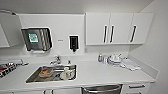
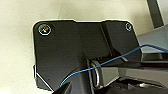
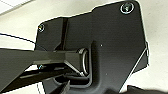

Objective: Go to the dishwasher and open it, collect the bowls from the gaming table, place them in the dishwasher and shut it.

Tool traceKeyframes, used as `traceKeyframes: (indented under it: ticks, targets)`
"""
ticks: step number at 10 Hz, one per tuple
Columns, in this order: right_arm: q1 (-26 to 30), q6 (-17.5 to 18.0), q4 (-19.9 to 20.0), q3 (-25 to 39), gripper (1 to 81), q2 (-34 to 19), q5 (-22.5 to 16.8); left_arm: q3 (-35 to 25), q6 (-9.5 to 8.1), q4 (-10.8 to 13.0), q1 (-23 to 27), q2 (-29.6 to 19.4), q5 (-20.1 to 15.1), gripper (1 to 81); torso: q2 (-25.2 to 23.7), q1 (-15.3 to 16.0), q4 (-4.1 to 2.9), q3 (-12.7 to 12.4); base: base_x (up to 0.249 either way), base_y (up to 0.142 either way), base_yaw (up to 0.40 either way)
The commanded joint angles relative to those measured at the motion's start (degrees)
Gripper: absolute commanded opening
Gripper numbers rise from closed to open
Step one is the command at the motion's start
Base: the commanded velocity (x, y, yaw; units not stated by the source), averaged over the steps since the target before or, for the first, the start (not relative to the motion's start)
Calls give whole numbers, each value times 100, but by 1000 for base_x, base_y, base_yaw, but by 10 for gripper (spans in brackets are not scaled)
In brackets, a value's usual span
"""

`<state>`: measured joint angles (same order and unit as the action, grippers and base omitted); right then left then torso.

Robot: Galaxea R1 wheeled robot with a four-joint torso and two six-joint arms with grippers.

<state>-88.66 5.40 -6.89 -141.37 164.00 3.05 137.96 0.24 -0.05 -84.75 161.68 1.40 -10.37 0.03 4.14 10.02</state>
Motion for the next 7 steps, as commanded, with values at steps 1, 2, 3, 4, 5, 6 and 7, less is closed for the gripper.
traceKeyframes:
  ticks: [1,2,3,4,5,6,7]
  targets:
    - [256,14,38,164,811,-67,-340,-59,37,14,287,-110,-298,811,0,0,0,0,0,0,0]
    - [248,5,12,269,811,-102,-401,-128,28,5,287,-196,-307,811,0,-2,0,0,0,0,0]
    - [221,5,12,566,811,-259,-445,-286,-7,-21,287,-381,-307,811,0,-3,0,0,0,0,0]
    - [221,14,38,823,811,-418,-445,-515,-7,-30,287,-602,-307,811,0,-3,0,0,0,0,0]
    - [230,22,74,1236,811,-690,-454,-867,-16,-39,287,-962,-298,811,0,-3,0,0,0,0,0]
    - [256,22,74,1664,811,-970,-532,-1234,-16,-39,287,-1329,-160,811,0,-3,0,0,0,0,0]
    - [292,23,82,2094,811,-1234,-577,-1611,-16,-39,279,-1688,43,811,0,-3,0,0,0,0,0]
